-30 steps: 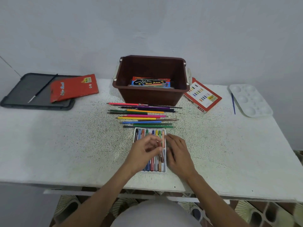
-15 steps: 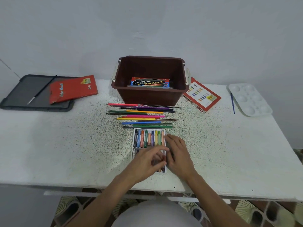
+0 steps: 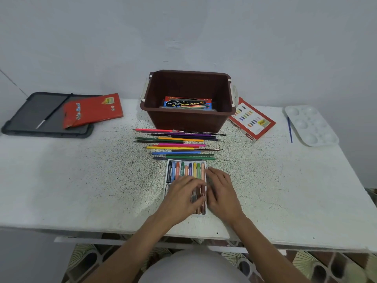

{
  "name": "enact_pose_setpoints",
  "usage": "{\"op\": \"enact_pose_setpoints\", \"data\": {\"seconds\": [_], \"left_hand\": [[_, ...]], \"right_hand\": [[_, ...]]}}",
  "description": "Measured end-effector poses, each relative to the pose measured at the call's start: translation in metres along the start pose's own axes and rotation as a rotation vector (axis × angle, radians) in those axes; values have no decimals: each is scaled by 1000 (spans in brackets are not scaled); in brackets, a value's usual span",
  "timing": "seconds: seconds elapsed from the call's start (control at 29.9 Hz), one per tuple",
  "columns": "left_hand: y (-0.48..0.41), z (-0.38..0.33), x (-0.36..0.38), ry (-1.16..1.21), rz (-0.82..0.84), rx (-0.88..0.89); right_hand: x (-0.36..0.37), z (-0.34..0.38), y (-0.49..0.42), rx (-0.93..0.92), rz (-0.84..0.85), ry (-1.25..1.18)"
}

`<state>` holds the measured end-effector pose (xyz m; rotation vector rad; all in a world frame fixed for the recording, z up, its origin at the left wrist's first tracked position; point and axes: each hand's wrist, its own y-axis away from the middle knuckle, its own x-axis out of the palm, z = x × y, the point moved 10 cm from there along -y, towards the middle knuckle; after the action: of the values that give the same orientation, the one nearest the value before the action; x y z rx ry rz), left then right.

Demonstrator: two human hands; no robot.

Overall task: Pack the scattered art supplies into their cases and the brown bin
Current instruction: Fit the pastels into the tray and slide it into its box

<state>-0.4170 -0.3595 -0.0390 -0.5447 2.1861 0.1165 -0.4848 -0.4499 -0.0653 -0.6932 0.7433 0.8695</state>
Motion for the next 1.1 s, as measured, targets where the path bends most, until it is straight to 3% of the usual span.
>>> {"op": "enact_pose_setpoints", "data": {"seconds": [0.2,0.67,0.77,0.9,1.1], "left_hand": [[0,15,8,-124,11,-58],[-10,58,14,-327,240,-384],[-10,54,15,-337,248,-283],[-1,42,4,-369,138,-79],[9,50,-3,-378,172,99]], "right_hand": [[0,0,-1,-2,-7,-3],[-1,0,-1,-2,-10,6],[-1,2,0,-2,-15,16],[0,6,0,-9,-10,55],[20,31,0,-213,158,274]]}}
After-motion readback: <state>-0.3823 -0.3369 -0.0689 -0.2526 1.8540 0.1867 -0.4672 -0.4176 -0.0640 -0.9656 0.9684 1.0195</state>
